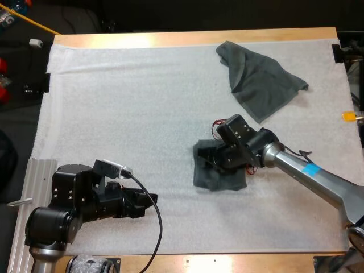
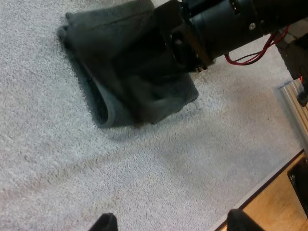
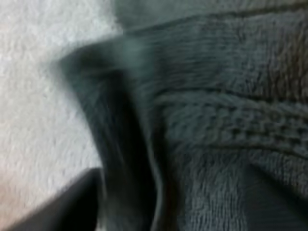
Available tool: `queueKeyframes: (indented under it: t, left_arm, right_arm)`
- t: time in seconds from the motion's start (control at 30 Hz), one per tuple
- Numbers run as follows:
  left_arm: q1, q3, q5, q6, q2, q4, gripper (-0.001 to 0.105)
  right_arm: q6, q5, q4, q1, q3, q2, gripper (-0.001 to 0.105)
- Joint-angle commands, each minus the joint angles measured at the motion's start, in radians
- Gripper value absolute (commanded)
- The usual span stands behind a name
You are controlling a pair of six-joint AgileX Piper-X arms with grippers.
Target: Pick towel from pile, fold and stack
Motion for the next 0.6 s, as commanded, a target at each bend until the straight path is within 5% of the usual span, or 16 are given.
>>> queueKeyframes:
  t: [0.0,0.2,0.57]
  left_arm:
    - [-0.002,-0.004,0.007,-0.001,-0.003,0.004,0.047]
    - [-0.002,-0.004,0.007,-0.001,-0.003,0.004,0.047]
    - [-0.002,-0.004,0.007,-0.001,-0.003,0.002,0.047]
  right_arm:
    - [-0.032,-0.037,-0.006,0.000,-0.008,-0.010,0.075]
    - [-0.042,-0.045,0.027,0.011,-0.008,-0.030,0.063]
    - [0.058,-0.054,-0.095,0.149,-0.008,0.030,0.063]
